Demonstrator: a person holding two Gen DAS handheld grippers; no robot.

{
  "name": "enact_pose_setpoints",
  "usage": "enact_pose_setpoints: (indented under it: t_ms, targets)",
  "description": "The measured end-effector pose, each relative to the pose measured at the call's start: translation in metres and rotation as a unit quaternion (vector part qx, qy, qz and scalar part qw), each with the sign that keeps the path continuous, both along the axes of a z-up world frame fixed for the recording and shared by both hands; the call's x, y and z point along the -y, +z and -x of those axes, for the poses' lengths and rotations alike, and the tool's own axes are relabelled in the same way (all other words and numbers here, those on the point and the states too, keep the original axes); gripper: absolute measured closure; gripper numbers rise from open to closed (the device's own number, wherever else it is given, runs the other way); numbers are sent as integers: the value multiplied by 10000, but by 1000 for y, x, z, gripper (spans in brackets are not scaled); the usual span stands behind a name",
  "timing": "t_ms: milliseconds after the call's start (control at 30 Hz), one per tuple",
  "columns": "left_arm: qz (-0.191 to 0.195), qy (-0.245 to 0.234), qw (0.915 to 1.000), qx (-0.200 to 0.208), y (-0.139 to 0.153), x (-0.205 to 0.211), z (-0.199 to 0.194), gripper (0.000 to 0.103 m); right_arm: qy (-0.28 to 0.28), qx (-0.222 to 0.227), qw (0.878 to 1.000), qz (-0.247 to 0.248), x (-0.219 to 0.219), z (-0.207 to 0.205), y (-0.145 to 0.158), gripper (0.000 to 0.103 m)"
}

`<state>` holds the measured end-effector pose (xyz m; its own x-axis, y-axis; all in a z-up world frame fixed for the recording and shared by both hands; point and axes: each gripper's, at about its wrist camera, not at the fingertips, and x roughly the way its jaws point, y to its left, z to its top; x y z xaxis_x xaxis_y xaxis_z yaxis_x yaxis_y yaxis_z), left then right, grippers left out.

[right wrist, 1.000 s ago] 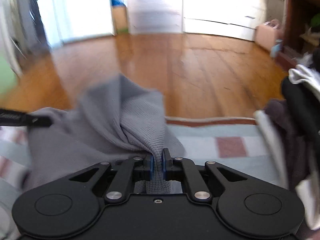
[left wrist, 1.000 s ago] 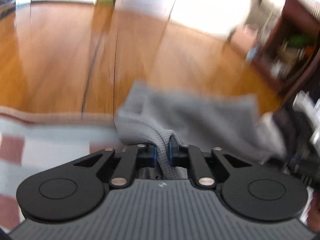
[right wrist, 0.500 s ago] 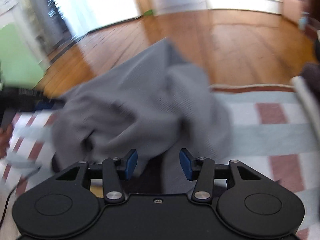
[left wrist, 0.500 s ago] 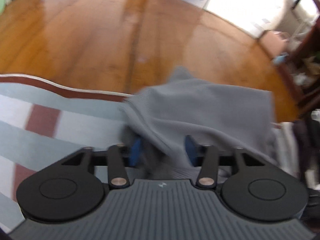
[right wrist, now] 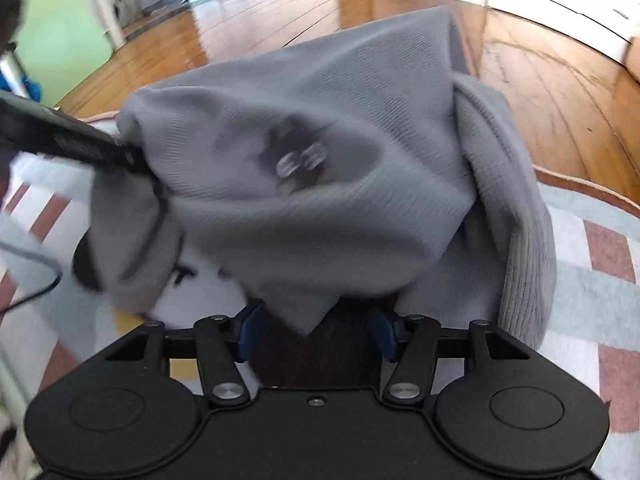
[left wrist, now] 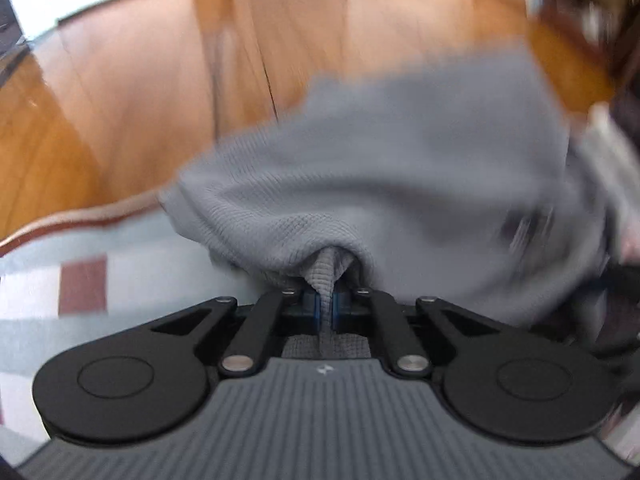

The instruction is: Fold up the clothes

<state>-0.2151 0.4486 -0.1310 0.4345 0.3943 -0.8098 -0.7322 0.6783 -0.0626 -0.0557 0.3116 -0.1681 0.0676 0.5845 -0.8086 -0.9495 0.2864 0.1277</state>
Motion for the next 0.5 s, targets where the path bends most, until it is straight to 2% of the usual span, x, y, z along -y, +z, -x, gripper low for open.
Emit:
enact_pose_setpoints:
  t_ms: [33,100,200,300,400,500]
  targets:
    - [-75,137,9991,389,13,-5,11,99,-99,-33,9999,-85,-1,-1,1,41]
    - [-222,410,9921,1168,39,-16,35,99,-269,-208,9991,-267,-1,-5,5,41]
    - [-118,590,9854,1593,44,-28,59,99,-241,-284,9987,-352,3,-3,8,41]
    - [-30,873,9857,1444,30,-33,64,99,-148,-195,9993,-290,7,3,6,40]
    - [-18,1017,9803,1691,32,-31,66,99,-44,-361,9992,-145,5,7,-4,39]
    - [-300,1026,9762,1885,40,-29,64,99,155,-257,9995,12,-5,11,-6,40]
